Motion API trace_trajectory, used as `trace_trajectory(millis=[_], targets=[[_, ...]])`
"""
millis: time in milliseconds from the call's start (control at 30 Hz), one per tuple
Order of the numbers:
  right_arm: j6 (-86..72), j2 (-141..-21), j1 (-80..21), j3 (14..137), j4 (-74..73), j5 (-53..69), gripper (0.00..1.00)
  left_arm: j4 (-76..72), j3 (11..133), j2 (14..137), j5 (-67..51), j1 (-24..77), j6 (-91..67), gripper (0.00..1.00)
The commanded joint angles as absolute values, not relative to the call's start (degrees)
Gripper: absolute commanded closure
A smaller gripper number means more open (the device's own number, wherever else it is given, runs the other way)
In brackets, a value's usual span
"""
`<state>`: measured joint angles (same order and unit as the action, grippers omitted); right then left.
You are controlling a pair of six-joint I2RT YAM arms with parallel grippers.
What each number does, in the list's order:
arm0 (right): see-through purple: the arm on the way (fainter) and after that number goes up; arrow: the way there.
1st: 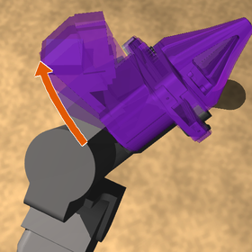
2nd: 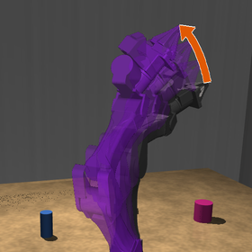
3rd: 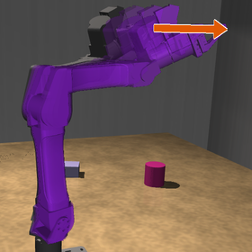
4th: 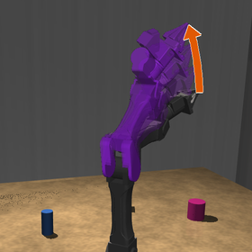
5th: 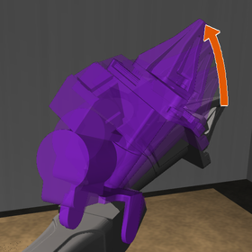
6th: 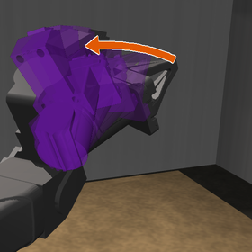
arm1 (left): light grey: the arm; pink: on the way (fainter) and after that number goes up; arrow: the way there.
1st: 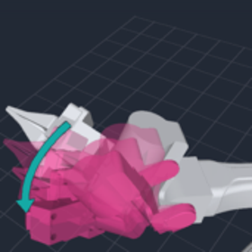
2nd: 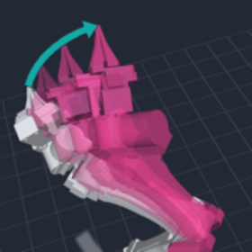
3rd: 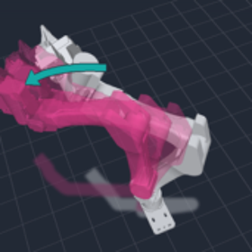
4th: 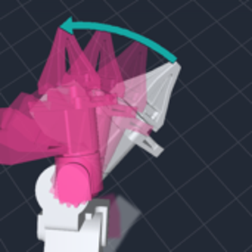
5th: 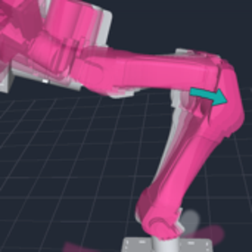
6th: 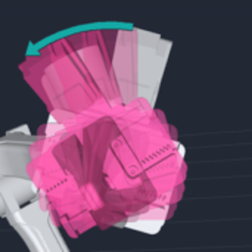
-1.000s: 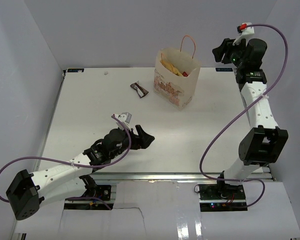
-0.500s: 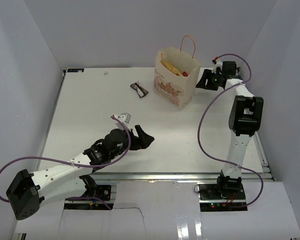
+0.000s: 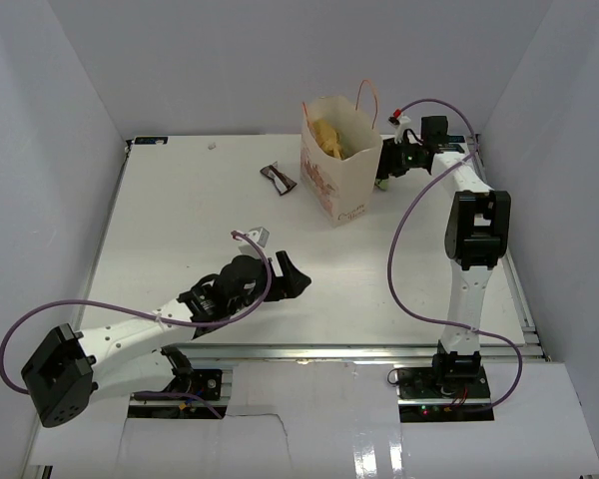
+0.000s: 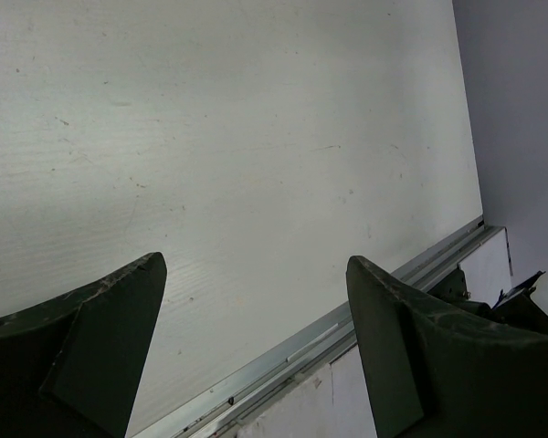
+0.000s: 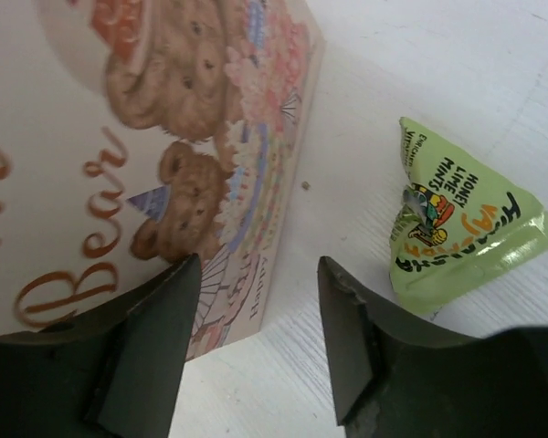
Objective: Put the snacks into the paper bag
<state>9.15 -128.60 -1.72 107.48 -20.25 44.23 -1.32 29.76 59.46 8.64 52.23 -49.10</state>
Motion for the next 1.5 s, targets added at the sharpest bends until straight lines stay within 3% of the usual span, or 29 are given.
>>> trace_trajectory(millis=[0,33,133,333,600,700,800,933,1167,1300,1467], targets=[[8.4,-129.6,-2.7,110.5,-20.3,34.5,0.38,-2.1,32.0,59.8,8.2,52.0,-48.5,0.1],[8.3,-130.2,-2.9,111.7,-20.0,29.0,0.29,-2.1,32.0,59.9,8.2,51.9,-48.4,0.1],[8.6,-132.9,-4.2,115.3,-20.7,20.8,0.2,-2.0,32.0,60.1,8.3,52.0,-48.3,0.1],[15.8,-137.2,-6.0,120.8,-19.9,17.1,0.18,-1.6,32.4,61.0,8.5,51.9,-48.3,0.1],[17.9,-141.8,-7.1,123.7,-18.6,12.8,0.35,-0.4,33.2,61.4,8.9,51.9,-48.3,0.1],[17.9,-143.0,-7.5,124.1,-17.7,10.8,0.46,-0.4,33.5,61.6,9.1,51.9,-48.5,0.1],[18.1,-143.6,-7.5,124.2,-17.5,9.8,0.7,-0.4,33.7,61.6,9.6,51.9,-48.9,0.1],[17.0,-141.2,-6.5,120.8,-17.5,11.9,0.91,-0.4,33.8,61.3,10.6,51.9,-49.7,0.1],[13.9,-128.7,-0.7,108.1,-13.7,22.4,0.92,-0.6,32.8,60.4,11.5,51.9,-50.0,0.1],[11.7,-113.6,3.2,96.8,-8.2,30.9,0.92,-1.8,32.0,60.1,12.0,51.9,-49.7,0.09],[5.7,-95.6,3.6,84.0,5.3,28.0,0.92,-3.0,31.7,59.9,12.2,51.8,-49.2,0.09]])
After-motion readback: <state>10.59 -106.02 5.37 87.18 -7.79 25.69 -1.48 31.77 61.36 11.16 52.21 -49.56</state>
